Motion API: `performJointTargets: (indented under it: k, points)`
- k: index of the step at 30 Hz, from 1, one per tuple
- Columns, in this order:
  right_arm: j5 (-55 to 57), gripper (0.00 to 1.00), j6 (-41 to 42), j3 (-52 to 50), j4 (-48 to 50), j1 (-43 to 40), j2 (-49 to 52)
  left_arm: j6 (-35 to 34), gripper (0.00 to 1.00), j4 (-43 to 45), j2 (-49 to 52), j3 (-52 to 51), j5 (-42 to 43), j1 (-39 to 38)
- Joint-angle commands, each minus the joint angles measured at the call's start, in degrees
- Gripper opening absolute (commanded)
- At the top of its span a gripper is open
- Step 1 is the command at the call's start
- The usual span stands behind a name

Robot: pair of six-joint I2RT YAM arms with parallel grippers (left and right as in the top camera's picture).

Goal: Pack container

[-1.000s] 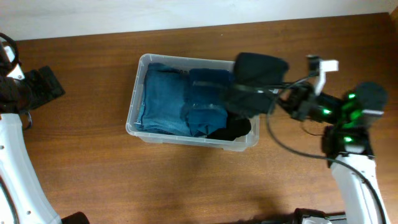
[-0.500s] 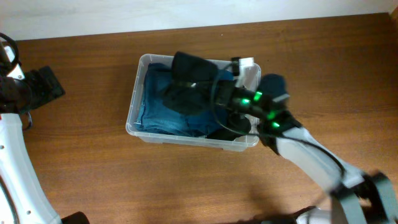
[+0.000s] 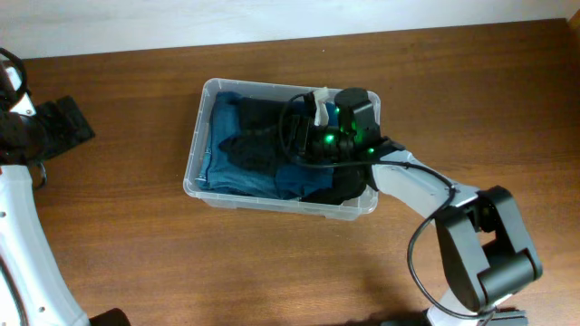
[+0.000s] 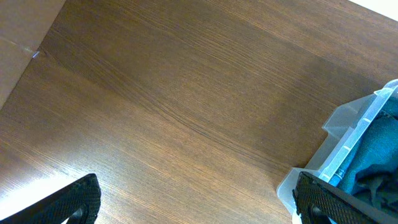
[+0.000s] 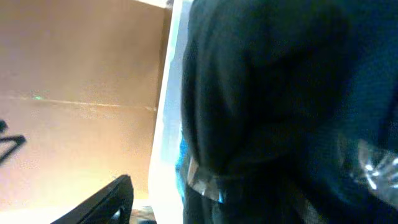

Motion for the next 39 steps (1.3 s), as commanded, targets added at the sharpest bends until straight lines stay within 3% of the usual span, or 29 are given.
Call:
performJointTargets:
  k: [1,6,8,12,15,19,22,31,39]
  points:
    - [-0.15,0.71,-6.6,1.51,-3.87,-0.74,-3.45,-0.11,1.0,0.13,-0.09,-0.04,0.17,0.13]
    - [-1.4,0.77,-8.28,6.64,-4.52,-0.63,-11.58,-0.11,1.0,0.13,-0.09,-0.04,0.17,0.13]
    - [-1.4,0.98,-11.06,9.29,-5.16,-0.66,-15.15,-0.11,1.0,0.13,-0.09,-0.04,0.17,0.13]
    - [-1.36,0.99,-22.49,16.11,-15.23,-1.03,-21.35,-0.11,1.0,0.13,-0.09,-0.04,0.17,0.13]
    - [5.09,0.99,-33.35,21.51,-31.61,-1.03,-25.03,-0.11,1.0,0.13,-0.09,-0.04,0.17,0.13]
    - [24.65,0.99,-34.82,26.34,-47.78,-1.03,-28.09,-0.11,1.0,0.13,-0.09,-0.04,0.17,0.13]
    - [34.21,0.99,-34.82,28.52,-54.75,-1.03,-30.99,-0.11,1.0,0.13,-0.09,-0.04,0.17,0.13]
    - [53.0,0.99,-38.95,28.55,-56.15,-4.44,-39.82,-0.11,1.0,0.13,-0.07,-0.04,0.2,0.13]
    - [71.69,0.99,-38.99,28.35,-67.06,-7.41,-52.57,-0.11,1.0,0.13,-0.07,-0.04,0.2,0.13]
